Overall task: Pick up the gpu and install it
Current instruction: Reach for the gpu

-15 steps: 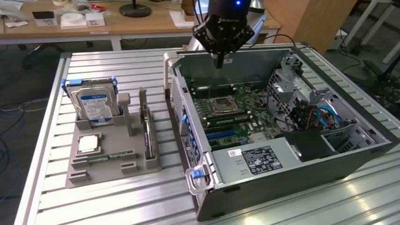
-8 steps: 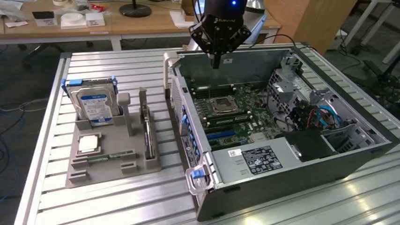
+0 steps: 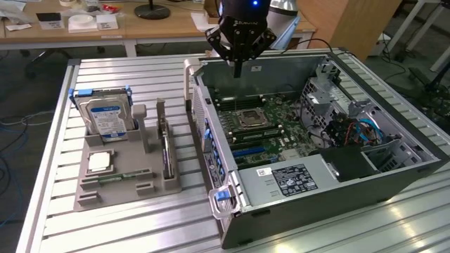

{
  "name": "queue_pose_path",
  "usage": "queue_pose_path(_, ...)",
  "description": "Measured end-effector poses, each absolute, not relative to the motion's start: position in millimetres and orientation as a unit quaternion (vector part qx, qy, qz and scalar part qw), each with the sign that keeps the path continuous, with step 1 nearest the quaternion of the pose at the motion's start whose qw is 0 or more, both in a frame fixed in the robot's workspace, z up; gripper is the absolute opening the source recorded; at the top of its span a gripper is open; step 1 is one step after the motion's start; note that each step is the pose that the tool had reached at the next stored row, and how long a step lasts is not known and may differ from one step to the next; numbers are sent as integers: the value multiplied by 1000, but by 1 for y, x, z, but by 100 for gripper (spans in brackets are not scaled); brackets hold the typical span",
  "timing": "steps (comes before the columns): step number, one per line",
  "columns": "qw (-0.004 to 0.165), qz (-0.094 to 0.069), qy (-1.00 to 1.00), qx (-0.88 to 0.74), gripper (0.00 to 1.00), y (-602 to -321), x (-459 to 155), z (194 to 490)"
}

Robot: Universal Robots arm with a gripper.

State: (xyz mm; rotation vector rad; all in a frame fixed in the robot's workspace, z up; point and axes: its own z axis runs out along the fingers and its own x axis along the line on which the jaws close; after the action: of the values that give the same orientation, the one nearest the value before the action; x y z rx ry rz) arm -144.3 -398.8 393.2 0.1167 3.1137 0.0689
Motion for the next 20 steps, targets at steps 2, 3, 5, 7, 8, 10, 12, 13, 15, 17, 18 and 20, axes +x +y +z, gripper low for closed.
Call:
queue_pose_path(2,13,22,999,37,11,-399,-149,393)
queue_pose_path(3,12,22,999,37,11,-399,-151,393)
queue_pose_path(5,12,22,999,37,11,-399,-154,393)
queue_pose_path(7,12,22,999,37,11,-399,-159,393)
queue_pose_path(8,13,22,999,37,11,-399,-161,393)
queue_pose_path(10,13,22,999,38,11,-399,-165,393)
queue_pose_path(12,13,22,999,38,11,-399,-168,393)
queue_pose_path(13,13,22,999,38,11,-399,-170,393)
queue_pose_path(15,13,22,999,38,11,-399,-173,393)
queue_pose_path(17,13,22,999,38,11,-399,-176,393)
queue_pose_path(18,13,22,999,38,11,-399,-178,393)
queue_pose_path(20,13,22,999,39,11,-399,-181,393)
